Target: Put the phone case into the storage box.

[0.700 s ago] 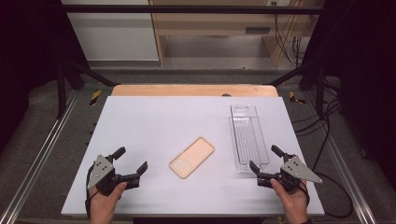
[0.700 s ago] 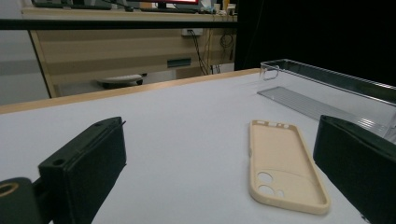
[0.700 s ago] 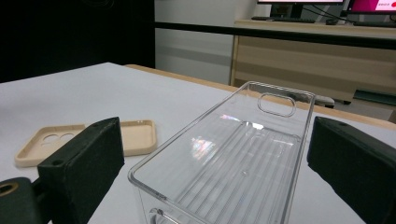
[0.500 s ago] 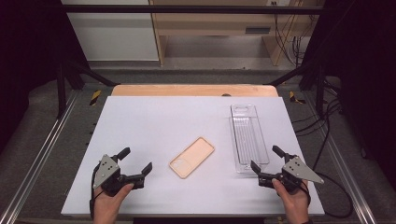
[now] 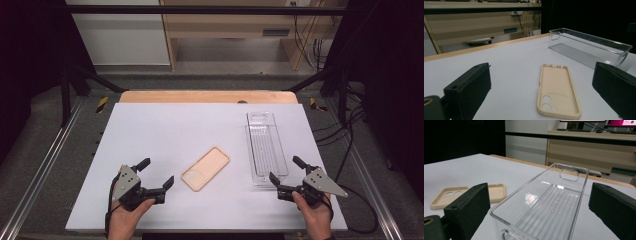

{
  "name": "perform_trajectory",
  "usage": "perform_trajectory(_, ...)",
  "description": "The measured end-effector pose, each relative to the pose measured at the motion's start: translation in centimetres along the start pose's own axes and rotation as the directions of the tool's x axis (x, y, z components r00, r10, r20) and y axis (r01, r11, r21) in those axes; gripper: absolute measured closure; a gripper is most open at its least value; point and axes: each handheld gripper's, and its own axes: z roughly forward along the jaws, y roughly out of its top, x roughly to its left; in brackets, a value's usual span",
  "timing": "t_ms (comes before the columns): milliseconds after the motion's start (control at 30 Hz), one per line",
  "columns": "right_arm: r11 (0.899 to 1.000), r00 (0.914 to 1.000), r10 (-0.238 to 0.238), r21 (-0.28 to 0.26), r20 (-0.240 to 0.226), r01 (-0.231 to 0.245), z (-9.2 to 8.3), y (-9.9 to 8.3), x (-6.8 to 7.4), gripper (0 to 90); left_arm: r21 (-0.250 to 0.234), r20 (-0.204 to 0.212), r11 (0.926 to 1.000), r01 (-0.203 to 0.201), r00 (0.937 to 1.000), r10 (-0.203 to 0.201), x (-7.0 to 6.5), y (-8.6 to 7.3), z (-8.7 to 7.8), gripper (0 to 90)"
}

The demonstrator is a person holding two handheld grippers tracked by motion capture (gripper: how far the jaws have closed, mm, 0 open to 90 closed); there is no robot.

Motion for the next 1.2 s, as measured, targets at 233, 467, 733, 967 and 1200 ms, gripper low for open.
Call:
perform_trajectory(233, 1.0, 1.0, -0.005, 0.005, -0.004, 0.005, 0.1, 0.0, 0.1, 3.9, 0.041, 0.038, 0.9991, 0.013, 0.9992, -0.015, -1.0, 0.7, 1.8, 1.8)
perform_trajectory(467, 1.0, 1.0, -0.007, 0.007, -0.001, 0.007, 0.1, -0.1, 0.2, 3.9, 0.065, 0.082, 0.9979, -0.001, 0.9966, -0.004, -2.0, 1.4, 4.1, 1.8)
perform_trajectory(733, 1.0, 1.0, -0.008, 0.008, 0.004, 0.008, 0.1, -0.1, 0.1, 3.9, 0.174, 0.103, 0.9847, -0.011, 0.9947, -0.007, -2.7, 1.0, 7.9, 2.4)
perform_trajectory(967, 1.0, 0.9999, -0.01, 0.013, 0.01, 0.01, 0.1, -0.2, 0.1, 3.9, 0.244, 0.101, 0.9696, -0.019, 0.9948, -0.006, -3.2, 0.1, 9.7, 3.2)
perform_trajectory(1200, 1.0, 0.9999, -0.013, 0.016, 0.004, 0.013, 0.2, -0.2, 0.2, 3.9, 0.278, 0.134, 0.9586, -0.061, 0.9907, 0.024, -4.1, -0.5, 10.4, 7.5)
